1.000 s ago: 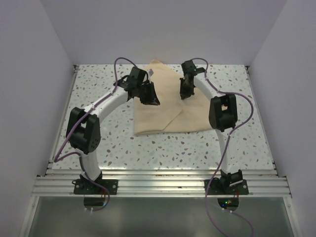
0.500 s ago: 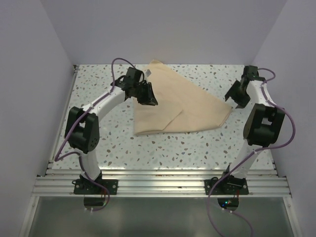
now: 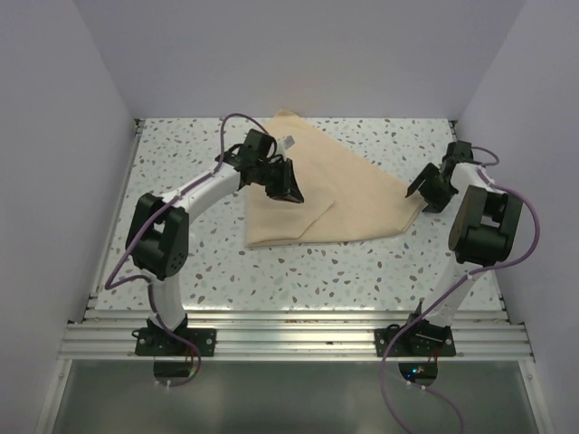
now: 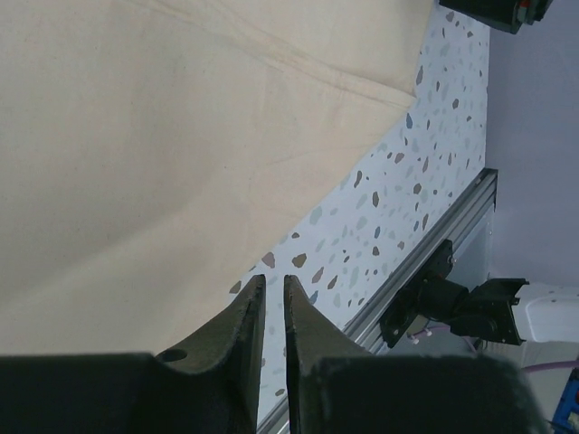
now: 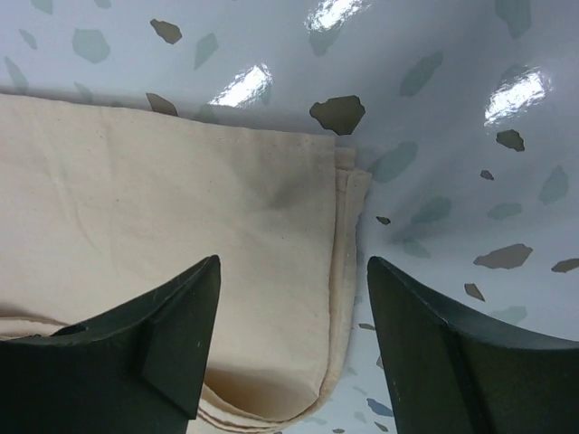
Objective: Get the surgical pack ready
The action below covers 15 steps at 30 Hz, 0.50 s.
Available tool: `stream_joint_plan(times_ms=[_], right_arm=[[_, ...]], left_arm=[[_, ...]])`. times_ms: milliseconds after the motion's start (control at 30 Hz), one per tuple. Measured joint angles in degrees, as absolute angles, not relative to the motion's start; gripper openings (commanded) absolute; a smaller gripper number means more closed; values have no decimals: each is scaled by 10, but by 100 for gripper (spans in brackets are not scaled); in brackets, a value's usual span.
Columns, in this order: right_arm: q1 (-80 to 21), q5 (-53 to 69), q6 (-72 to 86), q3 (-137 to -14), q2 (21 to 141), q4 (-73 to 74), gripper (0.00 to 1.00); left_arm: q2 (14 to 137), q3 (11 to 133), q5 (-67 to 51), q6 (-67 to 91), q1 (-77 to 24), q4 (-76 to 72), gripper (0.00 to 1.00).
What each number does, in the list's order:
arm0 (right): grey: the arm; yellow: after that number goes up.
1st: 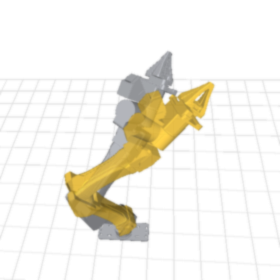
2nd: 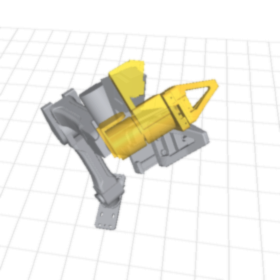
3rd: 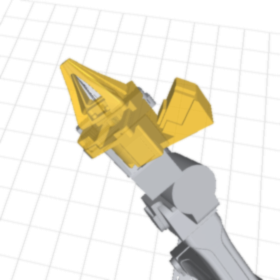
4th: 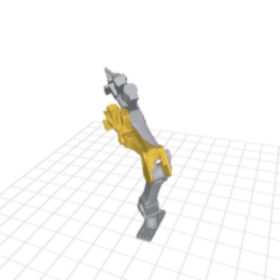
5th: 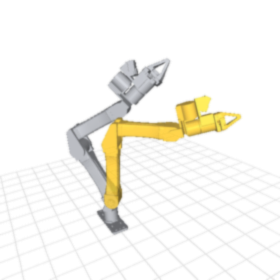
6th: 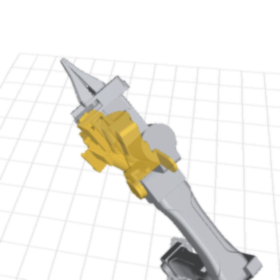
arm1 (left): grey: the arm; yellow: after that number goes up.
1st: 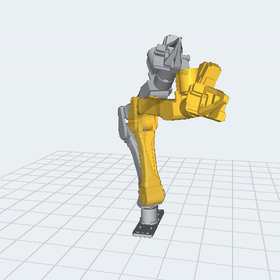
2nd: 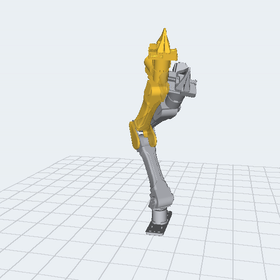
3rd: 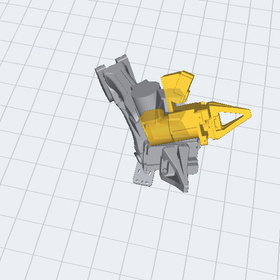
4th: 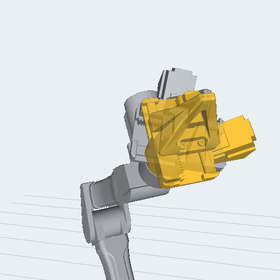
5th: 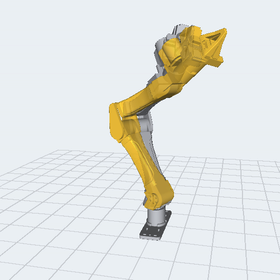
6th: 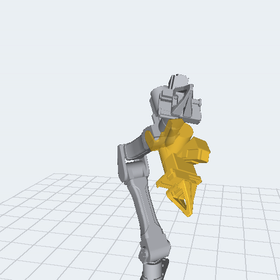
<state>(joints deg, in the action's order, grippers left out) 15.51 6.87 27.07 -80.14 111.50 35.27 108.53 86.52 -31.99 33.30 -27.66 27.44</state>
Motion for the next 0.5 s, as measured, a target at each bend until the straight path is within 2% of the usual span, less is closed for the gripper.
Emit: stream_joint_plan(times_ms=[133, 267, 367, 400, 467, 500], right_arm=[[162, 81, 270, -793, 1139, 331, 66], [170, 99, 267, -797, 1145, 315, 59], [172, 105, 260, -800, 1150, 307, 46], [172, 109, 256, -802, 1152, 306, 36], [173, 116, 248, -802, 1157, 301, 27], [173, 121, 244, -802, 1159, 299, 12]], left_arm=[[1092, 865, -322, 333, -286, 274, 17], [1094, 865, -322, 337, -295, 273, 17], [1096, 865, -318, 340, -302, 272, 16], [1096, 865, -314, 342, -303, 272, 16], [1096, 865, -308, 347, -305, 272, 16], [1096, 865, -304, 349, -305, 273, 16]])
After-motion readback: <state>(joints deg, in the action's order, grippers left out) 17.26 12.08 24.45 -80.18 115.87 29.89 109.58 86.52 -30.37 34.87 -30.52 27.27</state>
